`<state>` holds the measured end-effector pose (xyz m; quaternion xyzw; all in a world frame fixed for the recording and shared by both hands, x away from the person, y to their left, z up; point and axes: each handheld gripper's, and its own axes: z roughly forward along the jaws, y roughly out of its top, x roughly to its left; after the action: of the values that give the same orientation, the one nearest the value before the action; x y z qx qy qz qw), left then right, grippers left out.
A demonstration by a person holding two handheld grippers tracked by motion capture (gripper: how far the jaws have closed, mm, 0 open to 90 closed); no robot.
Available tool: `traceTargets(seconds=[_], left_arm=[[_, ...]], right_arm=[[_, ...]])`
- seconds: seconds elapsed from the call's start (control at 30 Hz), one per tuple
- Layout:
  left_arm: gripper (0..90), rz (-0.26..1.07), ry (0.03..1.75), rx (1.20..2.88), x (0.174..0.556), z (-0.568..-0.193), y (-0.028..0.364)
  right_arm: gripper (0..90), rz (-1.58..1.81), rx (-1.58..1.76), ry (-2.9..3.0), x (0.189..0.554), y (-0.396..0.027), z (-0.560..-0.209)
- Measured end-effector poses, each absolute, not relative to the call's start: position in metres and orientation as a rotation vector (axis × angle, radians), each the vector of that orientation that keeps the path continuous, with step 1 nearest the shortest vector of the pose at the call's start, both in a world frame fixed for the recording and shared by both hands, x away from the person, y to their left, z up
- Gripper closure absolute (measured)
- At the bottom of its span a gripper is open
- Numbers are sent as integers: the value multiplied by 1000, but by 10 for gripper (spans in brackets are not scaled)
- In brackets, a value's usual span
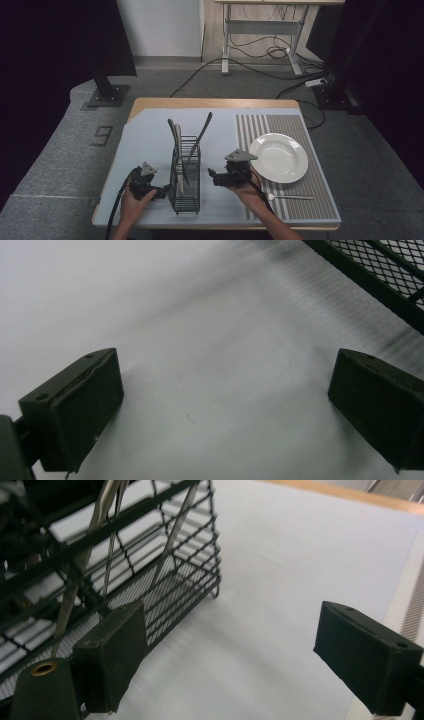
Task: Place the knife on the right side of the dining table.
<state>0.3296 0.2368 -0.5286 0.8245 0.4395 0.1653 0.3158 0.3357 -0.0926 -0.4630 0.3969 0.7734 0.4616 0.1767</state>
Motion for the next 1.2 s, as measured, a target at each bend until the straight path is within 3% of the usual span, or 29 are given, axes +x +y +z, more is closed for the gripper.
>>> traceTargets(seconds=[0.53,1.2], left_arm=[[7,437,1158,2171,329,-529,237],[7,436,1158,2173,329,-528,237]], right_arm=[[226,1443,1090,2117,365,-104,-427],[355,1513,1068,2095,388,-92,-417]])
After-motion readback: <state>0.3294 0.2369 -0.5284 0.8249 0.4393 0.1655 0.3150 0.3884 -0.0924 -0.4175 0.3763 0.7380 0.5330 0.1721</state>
